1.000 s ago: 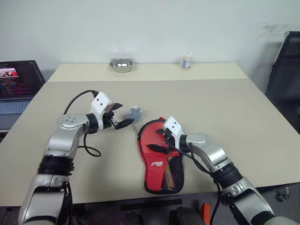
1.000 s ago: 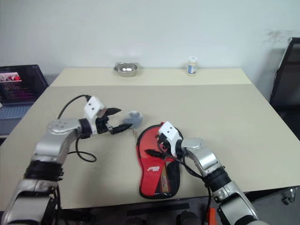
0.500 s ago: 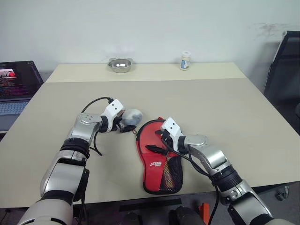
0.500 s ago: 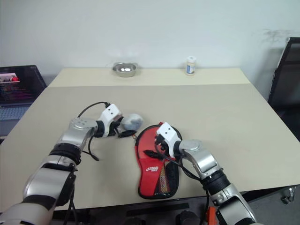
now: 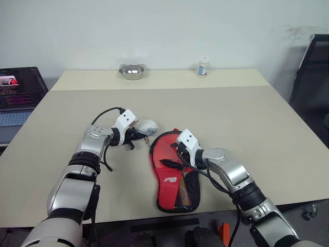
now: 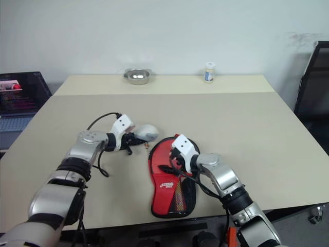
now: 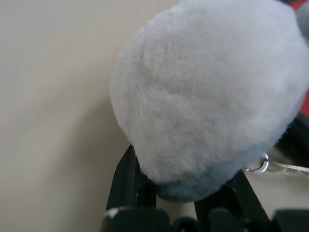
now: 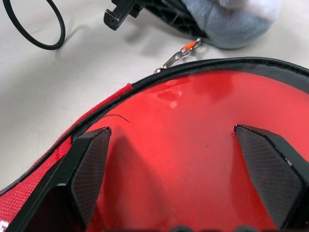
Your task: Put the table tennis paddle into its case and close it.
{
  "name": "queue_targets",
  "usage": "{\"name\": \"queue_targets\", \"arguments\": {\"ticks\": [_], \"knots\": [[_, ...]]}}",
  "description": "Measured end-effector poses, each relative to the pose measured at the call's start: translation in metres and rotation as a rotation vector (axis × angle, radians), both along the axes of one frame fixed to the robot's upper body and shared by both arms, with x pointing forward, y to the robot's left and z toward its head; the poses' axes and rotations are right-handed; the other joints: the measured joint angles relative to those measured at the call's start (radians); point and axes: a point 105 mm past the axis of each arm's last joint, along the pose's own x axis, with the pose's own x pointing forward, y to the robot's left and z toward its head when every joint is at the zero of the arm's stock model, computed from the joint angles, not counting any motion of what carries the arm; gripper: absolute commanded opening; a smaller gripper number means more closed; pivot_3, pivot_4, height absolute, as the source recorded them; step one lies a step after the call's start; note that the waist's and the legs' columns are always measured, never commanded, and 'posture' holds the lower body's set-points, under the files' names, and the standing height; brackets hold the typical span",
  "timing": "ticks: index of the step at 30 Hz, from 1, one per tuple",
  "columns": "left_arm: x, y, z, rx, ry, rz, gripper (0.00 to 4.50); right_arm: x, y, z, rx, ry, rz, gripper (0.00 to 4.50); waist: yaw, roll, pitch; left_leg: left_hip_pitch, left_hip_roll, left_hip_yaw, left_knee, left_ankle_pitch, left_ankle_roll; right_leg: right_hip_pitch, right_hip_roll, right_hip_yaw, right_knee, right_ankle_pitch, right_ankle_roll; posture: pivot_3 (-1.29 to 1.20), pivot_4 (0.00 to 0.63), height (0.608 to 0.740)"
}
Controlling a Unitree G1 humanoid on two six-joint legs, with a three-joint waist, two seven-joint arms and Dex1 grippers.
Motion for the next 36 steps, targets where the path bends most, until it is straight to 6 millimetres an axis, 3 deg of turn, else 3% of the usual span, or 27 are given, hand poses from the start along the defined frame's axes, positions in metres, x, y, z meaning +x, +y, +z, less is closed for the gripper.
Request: {"name": "queue_targets", "arguments": {"ticks": [2, 14, 19, 29, 36], "knots": [[0.000, 0.001, -0.001, -0.026, 0.010, 0.013, 0.41, 0.000, 0.000, 0.000, 0.000, 0.001, 0.000, 4.50, -0.001, 0.000, 0.000, 0.000, 0.000, 0.000, 0.000, 0.000, 0.000, 0.000, 0.000, 0.000, 0.000, 0.000, 0.000, 0.00, 0.150, 0.740], [-0.004, -0.003, -0.002, -0.054, 0.017, 0.012, 0.39, -0.002, -0.003, -0.002, -0.036, -0.012, 0.001, 4.50, 0.000, 0.000, 0.000, 0.000, 0.000, 0.000, 0.000, 0.000, 0.000, 0.000, 0.000, 0.000, 0.000, 0.000, 0.000, 0.00, 0.150, 0.740], [0.021, -0.017, 0.006, 0.086, -0.060, 0.087, 0.39, -0.009, -0.011, -0.010, -0.114, -0.001, 0.040, 4.50, 0.010, -0.005, -0.005, 0.001, -0.001, 0.000, 0.001, 0.000, 0.000, 0.002, 0.000, -0.001, 0.000, -0.001, 0.001, 0.00, 0.150, 0.740], [0.051, -0.072, 0.019, 0.307, -0.250, 0.166, 0.39, -0.012, -0.009, -0.016, -0.134, 0.010, 0.056, 4.50, 0.003, -0.004, -0.011, 0.004, -0.001, 0.000, 0.001, 0.000, 0.000, 0.005, 0.001, 0.000, 0.000, 0.000, 0.002, 0.00, 0.150, 0.740], [0.053, -0.132, 0.033, 0.324, -0.365, 0.132, 0.39, -0.014, -0.009, -0.019, -0.145, 0.009, 0.057, 4.50, 0.003, -0.001, -0.017, 0.006, -0.002, 0.001, 0.001, 0.000, 0.000, 0.006, 0.001, 0.001, 0.000, 0.000, 0.002, 0.00, 0.150, 0.740]]}}
